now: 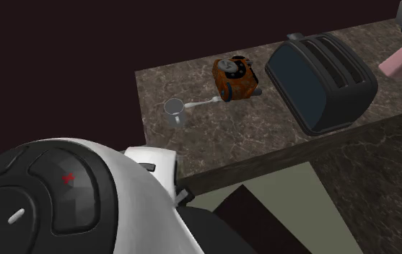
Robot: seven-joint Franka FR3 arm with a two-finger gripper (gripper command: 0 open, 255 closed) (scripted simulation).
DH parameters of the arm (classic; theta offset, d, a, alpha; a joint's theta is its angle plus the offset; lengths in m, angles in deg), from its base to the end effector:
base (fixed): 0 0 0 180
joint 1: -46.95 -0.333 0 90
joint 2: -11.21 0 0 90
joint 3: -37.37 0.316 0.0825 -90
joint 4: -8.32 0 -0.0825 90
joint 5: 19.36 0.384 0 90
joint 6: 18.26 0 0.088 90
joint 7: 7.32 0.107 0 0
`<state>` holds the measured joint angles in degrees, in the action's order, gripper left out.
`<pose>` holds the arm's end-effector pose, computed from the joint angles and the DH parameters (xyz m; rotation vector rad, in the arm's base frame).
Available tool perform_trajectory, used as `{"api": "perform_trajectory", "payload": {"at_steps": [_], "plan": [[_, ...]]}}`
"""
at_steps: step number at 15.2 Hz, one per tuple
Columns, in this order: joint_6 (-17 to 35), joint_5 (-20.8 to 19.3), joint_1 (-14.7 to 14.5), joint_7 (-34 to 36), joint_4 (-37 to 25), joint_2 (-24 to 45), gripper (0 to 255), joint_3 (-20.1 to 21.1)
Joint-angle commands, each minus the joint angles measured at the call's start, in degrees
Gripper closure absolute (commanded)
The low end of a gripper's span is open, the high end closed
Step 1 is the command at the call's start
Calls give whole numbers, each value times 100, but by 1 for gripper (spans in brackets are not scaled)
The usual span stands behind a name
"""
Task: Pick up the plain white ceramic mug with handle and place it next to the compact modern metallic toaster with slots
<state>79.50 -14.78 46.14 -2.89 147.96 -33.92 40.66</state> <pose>0.3163 0.0343 0.5642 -3.0977 0.0466 -0.0827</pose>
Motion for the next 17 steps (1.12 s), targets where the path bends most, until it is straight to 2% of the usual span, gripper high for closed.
{"api": "perform_trajectory", "payload": {"at_steps": [1, 9, 17], "plan": [[0, 0, 0, 0, 0, 0, 0, 0], [1022, -329, 241, -648, -406, 1495, 0, -461], [1748, -434, 405, -1244, -1287, 3149, 0, -854]]}}
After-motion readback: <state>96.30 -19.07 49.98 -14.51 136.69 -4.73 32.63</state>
